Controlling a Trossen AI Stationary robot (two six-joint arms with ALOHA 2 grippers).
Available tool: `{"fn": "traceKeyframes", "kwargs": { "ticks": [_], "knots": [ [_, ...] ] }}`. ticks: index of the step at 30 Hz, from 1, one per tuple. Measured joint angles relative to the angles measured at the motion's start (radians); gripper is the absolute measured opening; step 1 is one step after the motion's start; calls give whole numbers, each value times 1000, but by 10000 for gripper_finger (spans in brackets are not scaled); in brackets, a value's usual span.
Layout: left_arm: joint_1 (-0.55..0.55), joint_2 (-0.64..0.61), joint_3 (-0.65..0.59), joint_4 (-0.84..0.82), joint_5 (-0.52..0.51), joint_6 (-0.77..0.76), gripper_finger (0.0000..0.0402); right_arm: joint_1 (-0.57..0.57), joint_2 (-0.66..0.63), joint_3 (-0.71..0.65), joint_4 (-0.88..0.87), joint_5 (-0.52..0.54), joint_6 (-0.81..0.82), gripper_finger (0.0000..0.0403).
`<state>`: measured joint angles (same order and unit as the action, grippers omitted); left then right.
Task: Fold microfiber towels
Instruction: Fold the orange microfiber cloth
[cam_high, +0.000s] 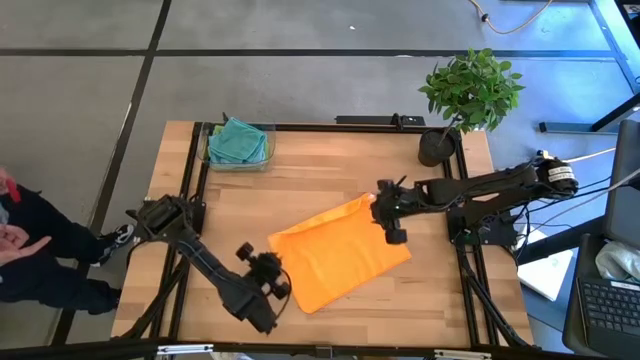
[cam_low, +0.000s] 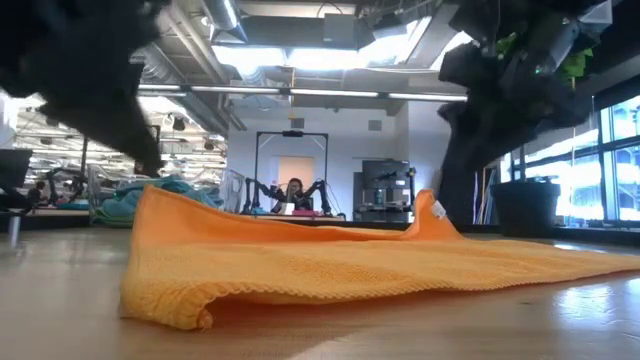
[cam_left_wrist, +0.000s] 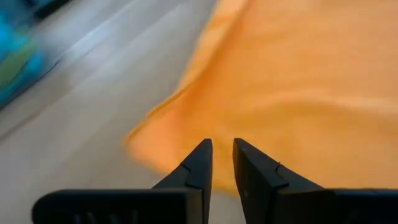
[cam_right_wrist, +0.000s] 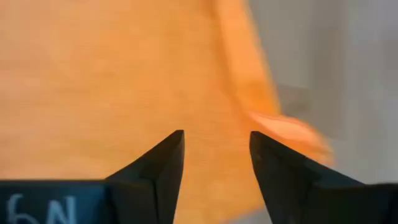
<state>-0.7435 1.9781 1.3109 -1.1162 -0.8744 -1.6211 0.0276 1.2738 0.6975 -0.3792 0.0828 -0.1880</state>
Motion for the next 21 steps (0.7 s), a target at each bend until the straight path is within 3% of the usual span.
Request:
{"fn": "traceKeyframes", "kwargs": {
  "ticks": [3, 5, 9, 13, 21],
  "knots": [
    [5, 0, 0, 122, -84, 130, 53, -17, 46, 0, 8, -24, 15, 168],
    [30, 0, 0, 190, -87, 195, 53, -36, 91, 0, 31, -31, -2, 158],
    [78, 0, 0, 352, 1, 345, 56, -72, 193, 0, 66, -113, -9, 141],
    [110, 0, 0, 491, 86, 489, 51, -99, 285, 0, 99, -101, -50, 131],
    [150, 10, 0, 581, 84, 559, 46, -138, 332, 0, 256, -76, -52, 120]
  ]
}}
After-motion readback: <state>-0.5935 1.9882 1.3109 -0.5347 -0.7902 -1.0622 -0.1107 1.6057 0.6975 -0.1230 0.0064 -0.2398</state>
